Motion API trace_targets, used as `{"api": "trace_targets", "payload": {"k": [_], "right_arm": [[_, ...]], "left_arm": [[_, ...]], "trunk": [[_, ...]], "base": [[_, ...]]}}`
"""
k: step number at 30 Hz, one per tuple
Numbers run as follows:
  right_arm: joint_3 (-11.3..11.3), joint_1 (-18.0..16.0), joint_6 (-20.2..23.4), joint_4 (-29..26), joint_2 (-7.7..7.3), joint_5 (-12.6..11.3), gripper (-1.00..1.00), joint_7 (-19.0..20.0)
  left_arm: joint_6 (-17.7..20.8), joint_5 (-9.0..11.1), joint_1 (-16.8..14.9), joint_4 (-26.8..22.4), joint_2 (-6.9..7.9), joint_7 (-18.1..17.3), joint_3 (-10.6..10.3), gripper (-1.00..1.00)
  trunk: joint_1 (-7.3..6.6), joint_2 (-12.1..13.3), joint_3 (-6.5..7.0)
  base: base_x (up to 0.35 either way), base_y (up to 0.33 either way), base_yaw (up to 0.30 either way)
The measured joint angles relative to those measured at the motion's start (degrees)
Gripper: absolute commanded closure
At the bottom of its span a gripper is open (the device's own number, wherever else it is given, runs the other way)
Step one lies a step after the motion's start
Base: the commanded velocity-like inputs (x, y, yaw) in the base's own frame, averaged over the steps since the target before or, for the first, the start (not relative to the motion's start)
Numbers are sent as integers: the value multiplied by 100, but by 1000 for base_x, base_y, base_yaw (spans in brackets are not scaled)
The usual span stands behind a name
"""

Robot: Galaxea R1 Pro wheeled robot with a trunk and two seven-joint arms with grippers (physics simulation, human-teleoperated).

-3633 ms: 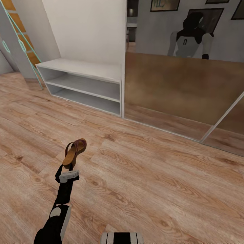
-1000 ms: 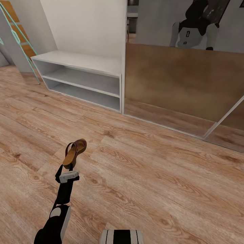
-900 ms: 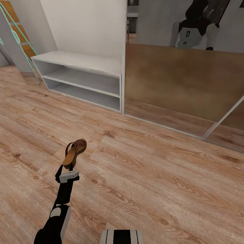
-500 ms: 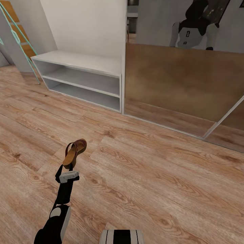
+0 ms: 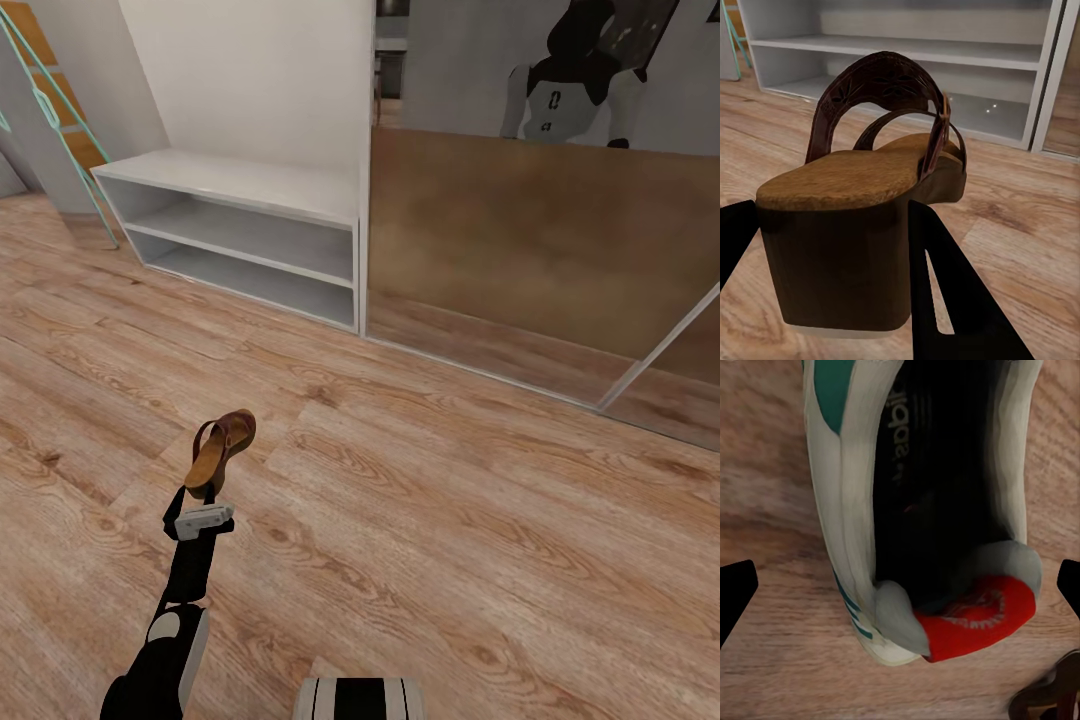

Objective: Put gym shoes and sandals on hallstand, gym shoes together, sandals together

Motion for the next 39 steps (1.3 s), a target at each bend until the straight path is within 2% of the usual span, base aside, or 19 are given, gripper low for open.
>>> {"api": "trace_targets", "payload": {"k": [3, 13, 34, 39], "right_arm": [[0, 0, 2, 0, 0, 0, -100, -2], [0, -3, 0, 0, 0, 0, -100, 0], [0, 0, 0, 0, 0, 0, -100, -2], [-1, 1, 0, 0, 0, 0, -100, -2]], "left_arm": [[-1, 0, 0, 0, 0, 0, 0, 100], [-1, -1, 0, 1, 0, 0, 0, 100], [-11, 0, 0, -9, 0, 0, 0, 100], [-11, 0, 0, -9, 0, 0, 0, 100]], "trunk": [[0, 0, 0], [18, -9, -154], [18, -9, -155], [28, -15, -244]], "base": [[0, 0, 0], [0, 0, 0], [0, 0, 0], [0, 0, 0]]}}
